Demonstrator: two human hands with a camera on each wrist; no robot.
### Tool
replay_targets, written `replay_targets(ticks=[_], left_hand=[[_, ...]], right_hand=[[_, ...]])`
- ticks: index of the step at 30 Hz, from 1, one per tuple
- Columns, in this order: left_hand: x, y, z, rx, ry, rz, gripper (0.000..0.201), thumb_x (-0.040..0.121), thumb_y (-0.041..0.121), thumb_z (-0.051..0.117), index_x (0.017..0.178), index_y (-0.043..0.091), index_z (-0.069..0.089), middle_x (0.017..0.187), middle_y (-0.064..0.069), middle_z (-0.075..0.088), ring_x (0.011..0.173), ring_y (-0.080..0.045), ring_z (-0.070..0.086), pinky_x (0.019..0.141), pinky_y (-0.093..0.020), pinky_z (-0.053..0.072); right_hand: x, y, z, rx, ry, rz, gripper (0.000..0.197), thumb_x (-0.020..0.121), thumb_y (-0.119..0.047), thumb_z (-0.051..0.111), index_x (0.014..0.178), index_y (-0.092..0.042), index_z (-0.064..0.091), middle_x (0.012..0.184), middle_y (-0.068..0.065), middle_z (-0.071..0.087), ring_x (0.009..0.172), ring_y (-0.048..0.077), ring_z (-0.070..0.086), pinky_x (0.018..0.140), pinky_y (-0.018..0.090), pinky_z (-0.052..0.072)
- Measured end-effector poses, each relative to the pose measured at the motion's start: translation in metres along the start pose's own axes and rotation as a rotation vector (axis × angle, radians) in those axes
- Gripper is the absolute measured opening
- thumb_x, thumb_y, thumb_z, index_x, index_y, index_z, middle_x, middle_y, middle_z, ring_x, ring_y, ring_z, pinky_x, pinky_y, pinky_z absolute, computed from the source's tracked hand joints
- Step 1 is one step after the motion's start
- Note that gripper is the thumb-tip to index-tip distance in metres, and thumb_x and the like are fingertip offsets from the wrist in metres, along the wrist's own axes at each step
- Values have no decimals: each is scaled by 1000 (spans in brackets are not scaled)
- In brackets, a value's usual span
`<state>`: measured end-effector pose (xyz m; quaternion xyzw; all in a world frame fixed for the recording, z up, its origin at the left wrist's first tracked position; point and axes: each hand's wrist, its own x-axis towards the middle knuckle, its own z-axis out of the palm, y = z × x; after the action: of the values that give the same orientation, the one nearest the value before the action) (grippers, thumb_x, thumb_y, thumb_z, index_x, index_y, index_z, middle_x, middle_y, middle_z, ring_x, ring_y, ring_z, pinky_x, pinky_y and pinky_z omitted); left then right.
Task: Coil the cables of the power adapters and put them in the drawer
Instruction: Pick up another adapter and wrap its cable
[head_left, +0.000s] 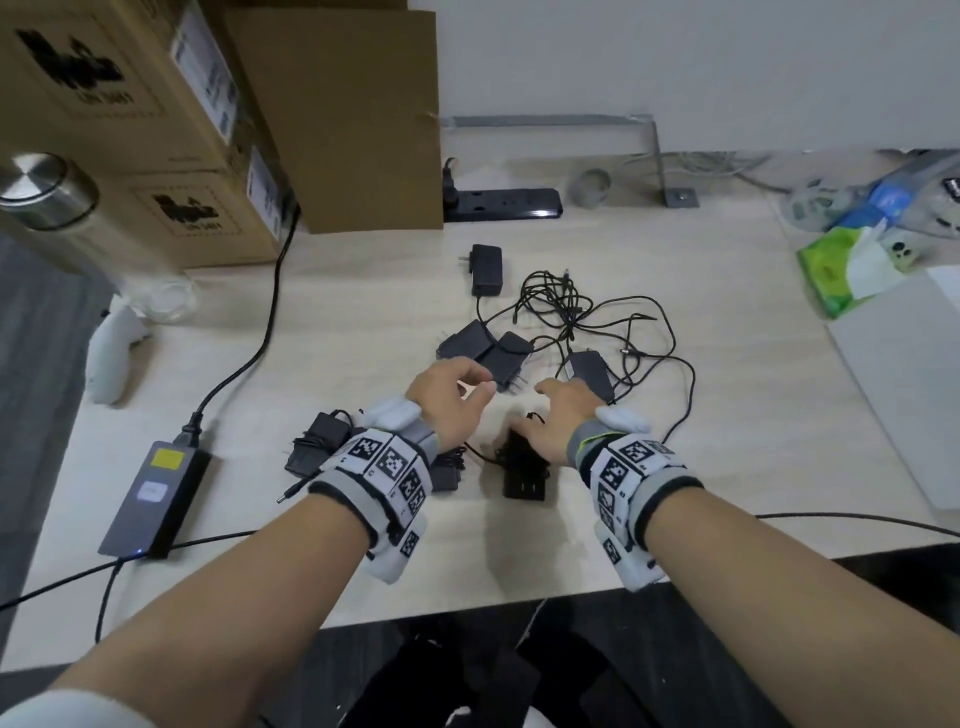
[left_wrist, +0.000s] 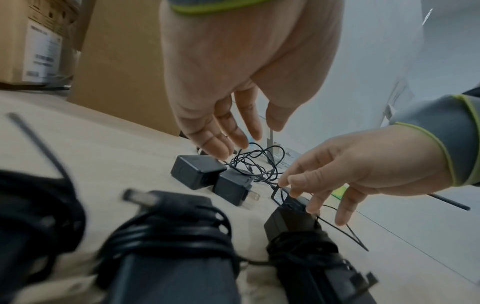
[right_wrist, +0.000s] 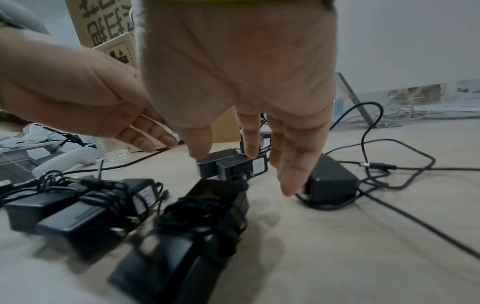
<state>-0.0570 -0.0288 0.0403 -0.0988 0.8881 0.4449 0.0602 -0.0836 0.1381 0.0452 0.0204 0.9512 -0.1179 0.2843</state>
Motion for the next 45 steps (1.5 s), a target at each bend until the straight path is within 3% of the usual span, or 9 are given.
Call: replay_targets(ticks=[8,16,22,26,32,35,38,40,45], left_hand=[[-1,25,46,53,5,-35,28,88,31,67,114,22,63,110,6,63,94,-11,58,80,-23,42],[-3,34,96,165,88,-93,35,85,39,67,117,26,62,117,2,62,112,-18,55,96,-35,45],[-9,42,102,128,119,-114,33,85,33,69,116,23,64,117,0,62,112,-19,56,95,-30,42],[-7,47,89,104,89,-134,33,89,31,66,120,23,61,118,2,60,110,-13,55,93,-23,39],[15,75,75,-268,69,-228,27,89,34,66,114,25,61,106,3,68,97,-14,65,91,-32,52],[24,103,62,-543,8,-241,43,94,36,58,131,14,51,109,-9,68,100,-24,67,86,-37,57],[32,131,44,-709,-54,-233,45,98,42,49,131,12,50,112,-14,67,96,-26,68,75,-34,59],[37,144,32,-822,-125,-237,45,99,43,46,126,8,53,114,-17,68,96,-27,68,80,-43,59],[45,160,-6,-903,-161,-242,20,97,25,53,108,9,61,101,-18,68,83,-29,66,66,-38,56]], right_hand=[[33,49,-38,89,179,-90,52,86,-40,59,134,-27,43,134,8,40,122,31,44,100,36,40],[60,81,-37,62,35,-103,67,79,-57,61,132,-26,34,125,11,51,106,34,57,88,42,49],[67,83,-37,63,-5,-89,68,68,-56,59,125,-28,35,112,6,60,93,30,61,80,39,53],[64,82,-49,159,54,-17,74,72,-54,57,137,-26,36,112,5,62,97,30,61,80,33,50],[52,70,-86,465,210,11,77,59,-55,59,132,-32,48,112,0,67,105,25,61,91,33,49],[42,53,-99,674,288,-56,76,52,-57,56,125,-39,48,85,-10,71,85,18,67,84,36,55],[26,38,-114,742,365,-144,63,57,-53,60,118,-44,47,73,-14,67,76,17,68,76,36,57],[12,29,-124,663,387,-218,56,65,-49,65,118,-41,49,71,-14,65,75,13,65,73,27,52],[-1,20,-140,597,435,-461,50,77,-49,67,122,-38,47,76,-10,60,66,10,61,66,27,46]])
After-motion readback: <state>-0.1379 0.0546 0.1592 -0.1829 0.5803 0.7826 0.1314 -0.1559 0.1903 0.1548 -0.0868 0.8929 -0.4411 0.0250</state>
